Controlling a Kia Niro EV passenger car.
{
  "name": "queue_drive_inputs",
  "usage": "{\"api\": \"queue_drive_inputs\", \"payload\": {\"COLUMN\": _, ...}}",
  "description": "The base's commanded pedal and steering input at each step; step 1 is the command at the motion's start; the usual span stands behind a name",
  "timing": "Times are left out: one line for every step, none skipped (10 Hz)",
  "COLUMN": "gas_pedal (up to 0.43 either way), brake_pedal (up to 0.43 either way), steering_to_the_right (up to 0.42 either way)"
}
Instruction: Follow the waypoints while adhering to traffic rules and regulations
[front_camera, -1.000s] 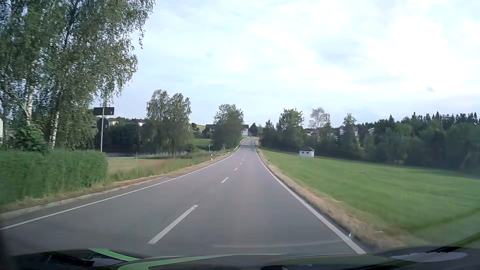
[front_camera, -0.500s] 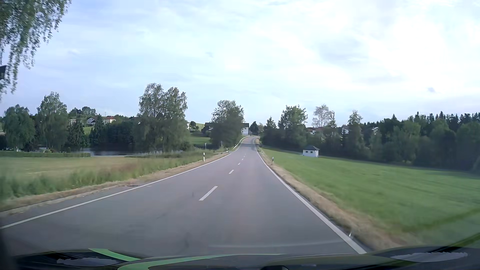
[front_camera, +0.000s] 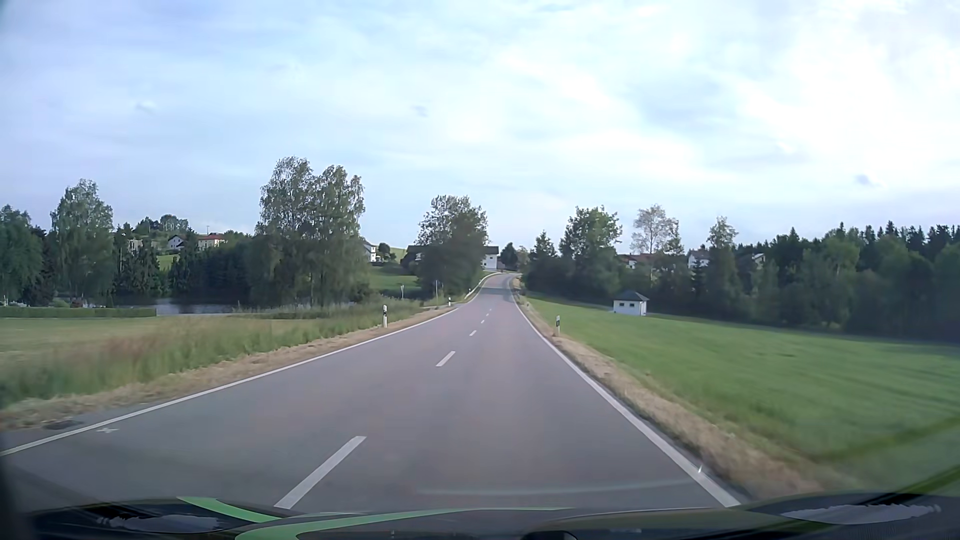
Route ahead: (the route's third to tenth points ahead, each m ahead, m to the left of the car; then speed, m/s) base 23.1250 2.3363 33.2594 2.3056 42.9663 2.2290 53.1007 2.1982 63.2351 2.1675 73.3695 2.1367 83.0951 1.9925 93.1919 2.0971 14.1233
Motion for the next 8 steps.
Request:
{"api": "queue_drive_inputs", "payload": {"gas_pedal": 0.0, "brake_pedal": 0.024, "steering_to_the_right": 0.004}}
{"api": "queue_drive_inputs", "payload": {"gas_pedal": 0.0, "brake_pedal": 0.0, "steering_to_the_right": 0.004}}
{"api": "queue_drive_inputs", "payload": {"gas_pedal": 0.0, "brake_pedal": 0.0, "steering_to_the_right": 0.004}}
{"api": "queue_drive_inputs", "payload": {"gas_pedal": 0.0, "brake_pedal": 0.0, "steering_to_the_right": 0.004}}
{"api": "queue_drive_inputs", "payload": {"gas_pedal": 0.0, "brake_pedal": 0.0, "steering_to_the_right": 0.004}}
{"api": "queue_drive_inputs", "payload": {"gas_pedal": 0.0, "brake_pedal": 0.0, "steering_to_the_right": 0.004}}
{"api": "queue_drive_inputs", "payload": {"gas_pedal": 0.0, "brake_pedal": 0.0, "steering_to_the_right": 0.004}}
{"api": "queue_drive_inputs", "payload": {"gas_pedal": 0.0, "brake_pedal": 0.0, "steering_to_the_right": 0.004}}
